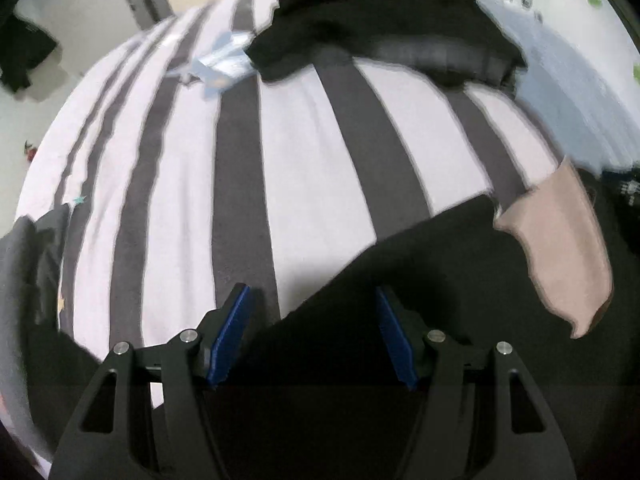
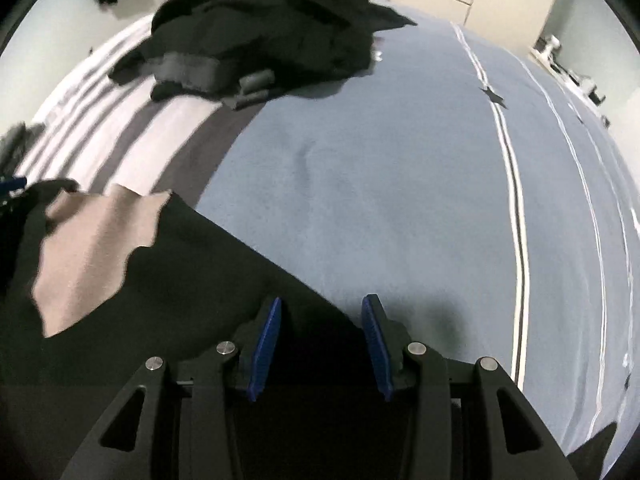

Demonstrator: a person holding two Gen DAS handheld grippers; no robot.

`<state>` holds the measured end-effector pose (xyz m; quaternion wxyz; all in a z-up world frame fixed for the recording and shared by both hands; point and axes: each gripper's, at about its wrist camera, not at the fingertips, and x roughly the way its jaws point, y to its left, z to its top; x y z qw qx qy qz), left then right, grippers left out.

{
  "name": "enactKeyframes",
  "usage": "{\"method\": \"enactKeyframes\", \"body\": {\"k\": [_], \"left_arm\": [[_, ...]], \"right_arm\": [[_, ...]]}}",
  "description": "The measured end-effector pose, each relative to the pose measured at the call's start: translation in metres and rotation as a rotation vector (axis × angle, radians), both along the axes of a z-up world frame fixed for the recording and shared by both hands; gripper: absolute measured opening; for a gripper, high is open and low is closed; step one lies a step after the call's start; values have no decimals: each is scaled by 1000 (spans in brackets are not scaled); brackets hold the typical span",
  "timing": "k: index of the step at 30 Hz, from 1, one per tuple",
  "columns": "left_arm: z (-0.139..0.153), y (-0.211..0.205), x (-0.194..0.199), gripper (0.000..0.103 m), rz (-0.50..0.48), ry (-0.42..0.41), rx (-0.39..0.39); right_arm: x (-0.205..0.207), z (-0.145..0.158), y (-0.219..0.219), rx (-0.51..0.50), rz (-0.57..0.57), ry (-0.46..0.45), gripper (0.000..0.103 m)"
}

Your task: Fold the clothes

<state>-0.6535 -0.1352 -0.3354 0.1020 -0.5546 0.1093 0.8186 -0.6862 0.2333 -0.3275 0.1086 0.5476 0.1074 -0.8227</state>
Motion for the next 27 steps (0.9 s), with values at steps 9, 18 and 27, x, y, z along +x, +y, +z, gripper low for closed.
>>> {"method": "enactKeyframes", "body": {"k": [9,18,27], "left_arm": [[-1,-19,0,10,59,20,58],[-4,-2,7,5,57,50,-4],[-4,-8,4,6,78,25,38]], "right_arm": [[-16,-3,16,-53,-66,-43,39],[2,-6,15,-16,-9,-27,21],[17,2,33,-112,23,-42,36]]}}
